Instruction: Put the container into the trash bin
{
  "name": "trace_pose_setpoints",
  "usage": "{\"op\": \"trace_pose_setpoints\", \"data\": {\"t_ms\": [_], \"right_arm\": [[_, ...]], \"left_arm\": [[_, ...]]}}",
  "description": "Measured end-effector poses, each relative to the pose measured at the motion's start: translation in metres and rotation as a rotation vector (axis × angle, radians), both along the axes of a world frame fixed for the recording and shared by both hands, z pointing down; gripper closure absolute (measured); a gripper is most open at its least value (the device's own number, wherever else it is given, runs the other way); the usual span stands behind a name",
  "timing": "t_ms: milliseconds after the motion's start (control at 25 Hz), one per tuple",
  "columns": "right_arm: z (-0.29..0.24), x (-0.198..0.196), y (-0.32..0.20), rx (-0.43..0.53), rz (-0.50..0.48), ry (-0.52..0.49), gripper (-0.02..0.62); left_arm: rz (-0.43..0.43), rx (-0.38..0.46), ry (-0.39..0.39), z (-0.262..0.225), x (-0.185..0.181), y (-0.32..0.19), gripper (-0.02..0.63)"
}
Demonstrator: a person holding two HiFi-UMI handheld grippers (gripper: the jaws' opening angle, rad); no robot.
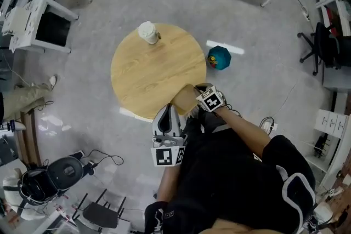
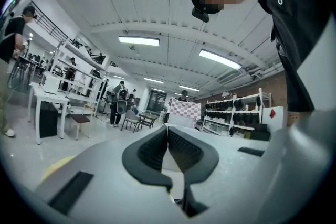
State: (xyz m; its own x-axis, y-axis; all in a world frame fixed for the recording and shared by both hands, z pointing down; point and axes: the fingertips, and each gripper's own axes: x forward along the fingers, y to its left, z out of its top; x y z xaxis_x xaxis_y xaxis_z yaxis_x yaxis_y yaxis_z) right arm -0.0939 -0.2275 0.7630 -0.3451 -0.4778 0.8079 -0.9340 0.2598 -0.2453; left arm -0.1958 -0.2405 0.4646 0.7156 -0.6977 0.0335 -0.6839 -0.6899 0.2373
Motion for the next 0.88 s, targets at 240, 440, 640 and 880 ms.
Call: {"op": "trace_pose_setpoints", "data": {"t_ms": [240, 440, 640, 880], "right_arm": [[-0.025, 0.055, 0.046, 0.039, 0.225, 0.015, 0.555], [-0.024, 0.107, 0.092, 0.064, 0.407, 0.041, 0.555], [-0.023, 0.170, 0.134, 0.075, 0.536, 0.064, 0.555], [-0.012, 0.241, 0.145, 0.062, 0.597, 0.071, 0.555]], "left_arm": [[0.175, -0.005, 0.015, 0.008, 0.032, 0.019, 0.595], [0.298, 0.021, 0.030, 0.016, 0.064, 0.038, 0.595], [0.365, 0.045, 0.049, 0.013, 0.110, 0.058, 0.595], [0.396, 0.060, 0.054, 0.011, 0.176, 0.061, 0.595]]}}
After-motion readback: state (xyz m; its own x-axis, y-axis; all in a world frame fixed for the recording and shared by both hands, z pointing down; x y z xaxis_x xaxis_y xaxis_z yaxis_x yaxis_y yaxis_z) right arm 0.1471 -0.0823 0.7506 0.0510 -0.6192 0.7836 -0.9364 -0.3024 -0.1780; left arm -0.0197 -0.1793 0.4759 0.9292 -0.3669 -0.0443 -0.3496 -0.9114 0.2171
